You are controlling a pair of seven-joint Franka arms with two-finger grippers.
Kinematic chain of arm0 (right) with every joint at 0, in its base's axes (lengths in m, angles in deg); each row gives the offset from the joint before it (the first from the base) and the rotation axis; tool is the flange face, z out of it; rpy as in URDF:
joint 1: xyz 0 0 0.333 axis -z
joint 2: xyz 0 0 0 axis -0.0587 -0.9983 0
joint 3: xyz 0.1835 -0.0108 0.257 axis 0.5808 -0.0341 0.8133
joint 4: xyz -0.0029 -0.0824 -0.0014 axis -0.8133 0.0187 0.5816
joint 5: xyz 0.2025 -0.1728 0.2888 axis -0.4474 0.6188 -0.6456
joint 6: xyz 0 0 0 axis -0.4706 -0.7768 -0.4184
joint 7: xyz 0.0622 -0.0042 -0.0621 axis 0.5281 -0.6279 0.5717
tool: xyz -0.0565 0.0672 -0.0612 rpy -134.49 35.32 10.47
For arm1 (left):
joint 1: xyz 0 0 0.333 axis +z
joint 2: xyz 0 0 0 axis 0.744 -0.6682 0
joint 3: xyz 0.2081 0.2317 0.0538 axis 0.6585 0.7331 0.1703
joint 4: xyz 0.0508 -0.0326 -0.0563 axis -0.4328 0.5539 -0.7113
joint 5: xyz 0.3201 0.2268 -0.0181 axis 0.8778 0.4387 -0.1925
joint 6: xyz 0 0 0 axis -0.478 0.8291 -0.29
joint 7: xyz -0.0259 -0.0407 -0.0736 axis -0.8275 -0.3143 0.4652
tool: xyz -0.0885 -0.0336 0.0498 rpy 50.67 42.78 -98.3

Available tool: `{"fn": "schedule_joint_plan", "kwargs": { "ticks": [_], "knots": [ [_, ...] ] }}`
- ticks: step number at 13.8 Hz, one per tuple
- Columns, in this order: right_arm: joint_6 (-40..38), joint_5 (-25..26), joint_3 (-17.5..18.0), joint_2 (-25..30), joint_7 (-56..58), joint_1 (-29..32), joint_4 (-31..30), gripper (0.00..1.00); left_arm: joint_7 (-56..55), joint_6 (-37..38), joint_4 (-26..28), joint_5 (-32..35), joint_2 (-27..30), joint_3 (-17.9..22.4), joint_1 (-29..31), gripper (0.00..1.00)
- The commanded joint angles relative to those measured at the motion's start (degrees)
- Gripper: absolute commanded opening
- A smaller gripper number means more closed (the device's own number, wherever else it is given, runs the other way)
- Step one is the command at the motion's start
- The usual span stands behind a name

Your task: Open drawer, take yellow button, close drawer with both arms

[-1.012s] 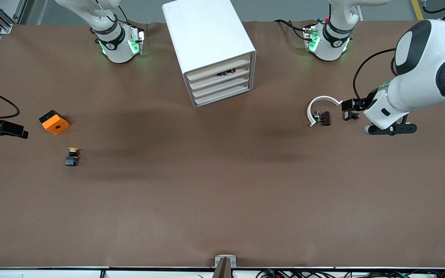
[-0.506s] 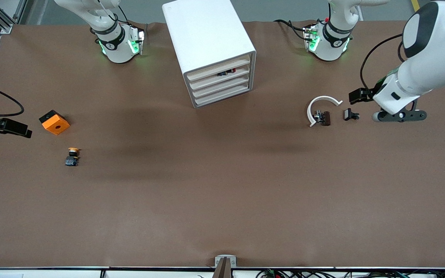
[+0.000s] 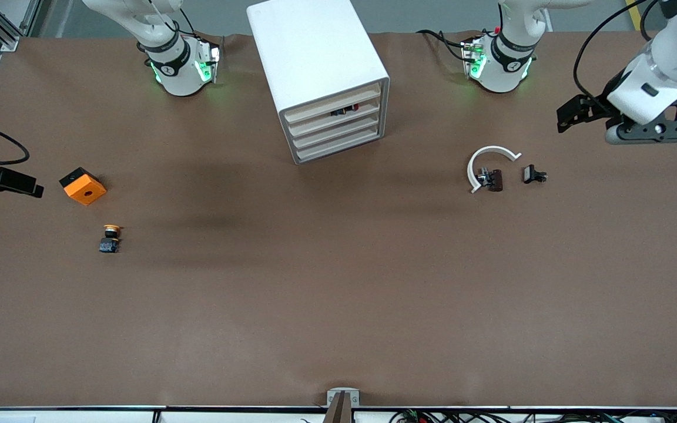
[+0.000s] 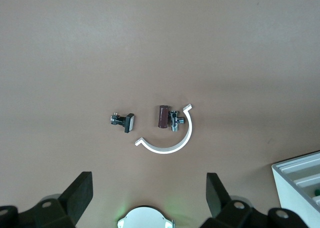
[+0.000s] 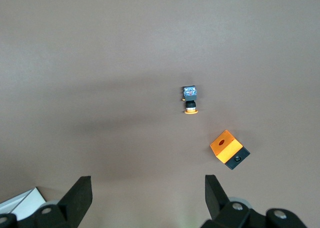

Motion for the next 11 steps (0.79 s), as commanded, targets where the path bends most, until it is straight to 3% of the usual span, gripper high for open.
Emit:
{"fn": "schedule_joint_plan", "kwargs": {
  "ticks": [1, 6, 11],
  "knots": [
    [-0.2, -0.4, -0.1, 3.8, -1.3, -0.2, -1.3, 1.0, 0.8, 1.5, -2.6, 0.1, -0.9, 0.1, 0.0, 1.0],
    [2.2, -0.3, -0.1, 12.7, -1.3, -0.2, -11.5, 1.0, 1.0, 1.6, -5.5, 0.1, -1.1, 0.1, 0.1, 1.0],
    [3.2, -0.5, 0.0, 15.3, -0.8, -0.4, -12.8, 1.0, 1.2, 1.7, -5.7, 0.1, -1.2, -0.2, 0.0, 1.0]
  ]
}}
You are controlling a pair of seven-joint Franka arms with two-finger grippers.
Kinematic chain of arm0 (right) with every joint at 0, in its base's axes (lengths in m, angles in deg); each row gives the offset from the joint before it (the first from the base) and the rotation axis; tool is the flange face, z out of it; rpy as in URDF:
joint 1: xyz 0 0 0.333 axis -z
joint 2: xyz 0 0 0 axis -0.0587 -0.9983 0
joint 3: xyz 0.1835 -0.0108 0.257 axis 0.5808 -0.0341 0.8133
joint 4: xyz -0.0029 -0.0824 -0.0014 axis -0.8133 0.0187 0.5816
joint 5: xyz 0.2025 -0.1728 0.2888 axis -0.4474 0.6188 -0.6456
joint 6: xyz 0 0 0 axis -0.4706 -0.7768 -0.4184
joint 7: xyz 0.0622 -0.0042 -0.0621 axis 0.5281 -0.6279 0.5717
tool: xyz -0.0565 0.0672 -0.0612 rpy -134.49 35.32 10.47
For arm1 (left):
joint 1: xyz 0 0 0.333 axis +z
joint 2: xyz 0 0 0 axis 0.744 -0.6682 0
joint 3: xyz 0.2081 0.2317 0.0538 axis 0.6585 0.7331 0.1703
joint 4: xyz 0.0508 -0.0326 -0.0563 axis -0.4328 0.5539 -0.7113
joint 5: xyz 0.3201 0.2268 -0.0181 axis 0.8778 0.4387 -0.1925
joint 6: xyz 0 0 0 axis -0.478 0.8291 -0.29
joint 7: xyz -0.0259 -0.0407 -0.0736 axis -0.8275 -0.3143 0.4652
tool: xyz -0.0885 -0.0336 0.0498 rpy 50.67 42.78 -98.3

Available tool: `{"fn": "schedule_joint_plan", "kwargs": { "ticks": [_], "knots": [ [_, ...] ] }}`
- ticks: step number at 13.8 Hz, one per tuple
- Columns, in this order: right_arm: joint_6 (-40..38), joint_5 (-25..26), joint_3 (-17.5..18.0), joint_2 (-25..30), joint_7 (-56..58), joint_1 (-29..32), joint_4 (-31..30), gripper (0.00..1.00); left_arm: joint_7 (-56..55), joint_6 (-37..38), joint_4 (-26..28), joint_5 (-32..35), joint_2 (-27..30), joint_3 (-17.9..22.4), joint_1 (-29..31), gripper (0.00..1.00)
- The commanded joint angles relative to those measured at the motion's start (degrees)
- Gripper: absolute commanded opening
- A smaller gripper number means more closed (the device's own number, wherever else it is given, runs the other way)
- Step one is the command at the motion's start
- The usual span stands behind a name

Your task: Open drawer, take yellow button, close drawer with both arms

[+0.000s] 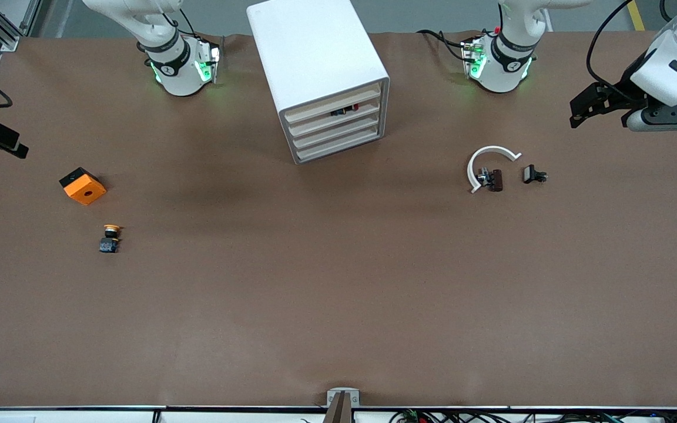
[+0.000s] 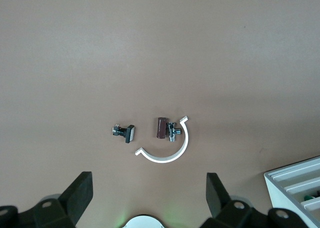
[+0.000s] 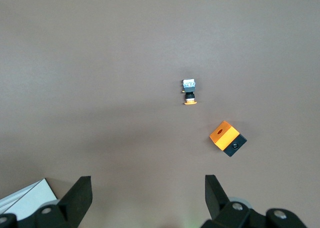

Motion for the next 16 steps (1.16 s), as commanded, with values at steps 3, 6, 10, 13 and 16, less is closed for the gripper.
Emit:
{"fn": "schedule_joint_plan", "kwargs": {
  "ticks": [3, 6, 10, 13, 16],
  "knots": [
    [1.1, -0.5, 0.0, 1.8, 2.2, -0.1, -1.8, 1.0, 1.3, 2.4, -1.5, 0.1, -0.8, -0.2, 0.3, 1.0],
    [1.2, -0.5, -0.3, 2.1, 2.9, 0.2, -2.4, 1.0, 4.1, 2.6, -1.5, 0.1, -0.8, -0.2, 0.3, 1.0],
    [1.3, -0.5, -0.4, 2.5, 2.9, 0.2, -3.0, 1.0, 3.1, 3.0, -1.6, 0.1, -0.7, -0.2, 0.2, 1.0],
    [3.5, -0.4, -0.4, 5.7, 2.9, 0.2, -7.5, 1.0, 1.6, 3.1, -1.7, 0.0, -0.8, -0.2, 0.2, 1.0],
    [4.3, -0.4, -0.4, 7.0, 2.9, 0.2, -9.3, 1.0, 0.1, 3.1, -1.7, -0.1, -0.8, -0.3, 0.1, 1.0]
  ]
}}
